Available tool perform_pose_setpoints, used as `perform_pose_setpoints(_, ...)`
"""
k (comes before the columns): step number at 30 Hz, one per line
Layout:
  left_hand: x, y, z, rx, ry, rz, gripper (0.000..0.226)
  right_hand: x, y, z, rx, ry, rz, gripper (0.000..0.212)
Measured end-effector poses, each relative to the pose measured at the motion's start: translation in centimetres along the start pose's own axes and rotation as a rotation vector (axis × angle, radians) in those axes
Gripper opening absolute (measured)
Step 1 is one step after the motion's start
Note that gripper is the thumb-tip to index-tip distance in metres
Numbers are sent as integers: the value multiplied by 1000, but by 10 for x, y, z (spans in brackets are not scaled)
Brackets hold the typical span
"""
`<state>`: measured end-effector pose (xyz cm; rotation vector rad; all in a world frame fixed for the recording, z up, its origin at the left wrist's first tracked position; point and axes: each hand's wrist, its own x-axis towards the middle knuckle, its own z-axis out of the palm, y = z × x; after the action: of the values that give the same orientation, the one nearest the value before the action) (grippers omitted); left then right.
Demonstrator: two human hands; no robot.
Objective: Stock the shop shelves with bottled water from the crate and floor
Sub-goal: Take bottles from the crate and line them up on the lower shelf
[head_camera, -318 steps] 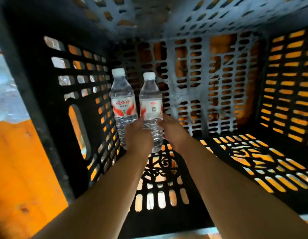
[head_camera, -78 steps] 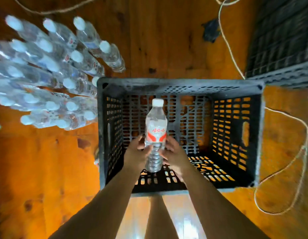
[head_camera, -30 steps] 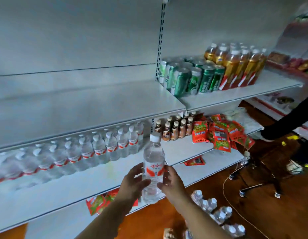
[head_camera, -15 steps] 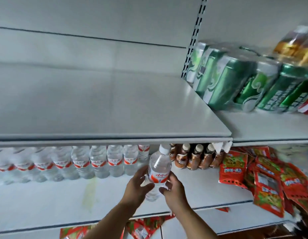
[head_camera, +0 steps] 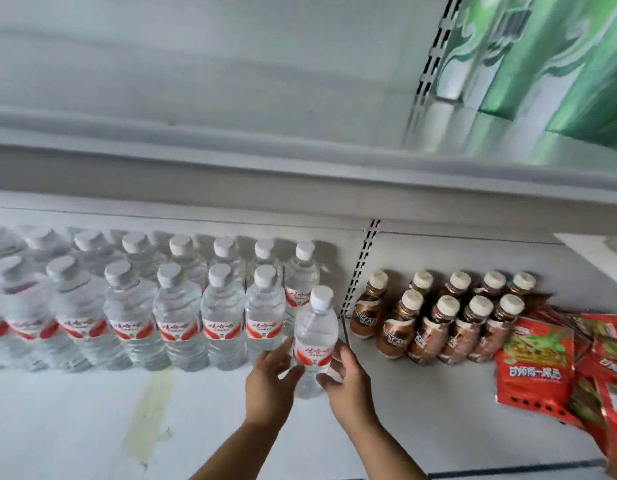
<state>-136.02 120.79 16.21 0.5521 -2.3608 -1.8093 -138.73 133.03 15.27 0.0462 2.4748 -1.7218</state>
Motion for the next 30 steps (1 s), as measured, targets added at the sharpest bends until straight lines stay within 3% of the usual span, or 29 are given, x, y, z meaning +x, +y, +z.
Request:
perform_pose_setpoints(8, 3, 11, 11, 1, 233, -94, 27, 26, -12, 19, -1, 37, -24, 58)
perform_pose_setpoints(15, 1, 19, 19, -56, 85, -158, 48, 35, -21, 22, -99, 73, 22, 34)
perform_pose_setpoints(23, -16, 35, -2, 53, 13, -241, 44, 23, -41, -6, -188, -55, 171, 54)
perform_pose_setpoints(30, -85, 110, -45, 117, -124, -201, 39, -74, -115, -59, -199, 55, 255, 36)
